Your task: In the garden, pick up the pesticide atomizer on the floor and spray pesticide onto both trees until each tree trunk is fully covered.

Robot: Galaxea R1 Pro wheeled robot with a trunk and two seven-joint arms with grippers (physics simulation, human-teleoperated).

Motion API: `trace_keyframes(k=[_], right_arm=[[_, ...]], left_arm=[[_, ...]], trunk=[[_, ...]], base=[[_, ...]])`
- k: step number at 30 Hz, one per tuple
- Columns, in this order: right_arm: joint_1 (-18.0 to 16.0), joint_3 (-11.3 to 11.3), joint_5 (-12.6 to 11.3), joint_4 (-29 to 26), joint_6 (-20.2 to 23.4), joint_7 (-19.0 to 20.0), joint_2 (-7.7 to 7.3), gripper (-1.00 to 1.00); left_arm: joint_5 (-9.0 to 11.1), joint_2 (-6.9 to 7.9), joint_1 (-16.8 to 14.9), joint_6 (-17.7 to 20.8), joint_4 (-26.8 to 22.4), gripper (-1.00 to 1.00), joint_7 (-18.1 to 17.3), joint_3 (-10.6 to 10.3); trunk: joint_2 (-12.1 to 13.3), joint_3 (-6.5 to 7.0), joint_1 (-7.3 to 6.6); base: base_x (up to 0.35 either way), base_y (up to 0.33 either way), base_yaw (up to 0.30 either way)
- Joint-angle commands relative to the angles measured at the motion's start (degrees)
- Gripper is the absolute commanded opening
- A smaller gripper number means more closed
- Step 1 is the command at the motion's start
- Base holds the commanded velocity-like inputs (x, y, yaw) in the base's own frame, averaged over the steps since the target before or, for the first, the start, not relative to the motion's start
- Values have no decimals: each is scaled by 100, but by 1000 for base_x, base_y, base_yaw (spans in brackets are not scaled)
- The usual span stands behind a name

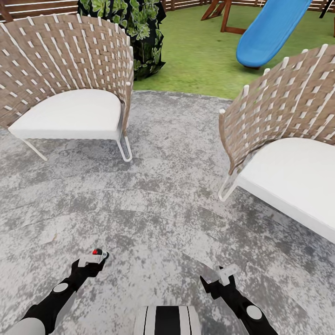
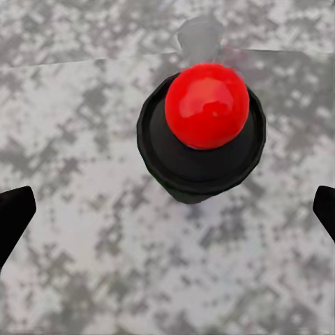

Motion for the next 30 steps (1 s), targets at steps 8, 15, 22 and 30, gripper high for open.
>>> trace_keyframes(k=[8, 15, 22, 30], right_arm=[[-2, 3, 51, 1, -22, 0, -3, 100], [-2, 3, 48, 1, -22, 0, -3, 100], [-2, 3, 51, 1, -23, 0, -3, 100], [-2, 3, 49, 1, -24, 0, -3, 100]], left_arm=[[50, 4, -3, -17, 6, 100, -14, -24], [50, 4, -3, -17, 6, 100, -14, -20], [50, 4, -3, -17, -3, 100, -14, -17], [50, 4, -3, -17, -3, 100, -14, -24]], trunk=[[-1, -3, 0], [-1, -3, 0], [-1, -3, 0], [-1, -3, 0]], base=[[16, 0, 0], [0, 0, -54], [0, 0, -55], [8, 0, -9]])
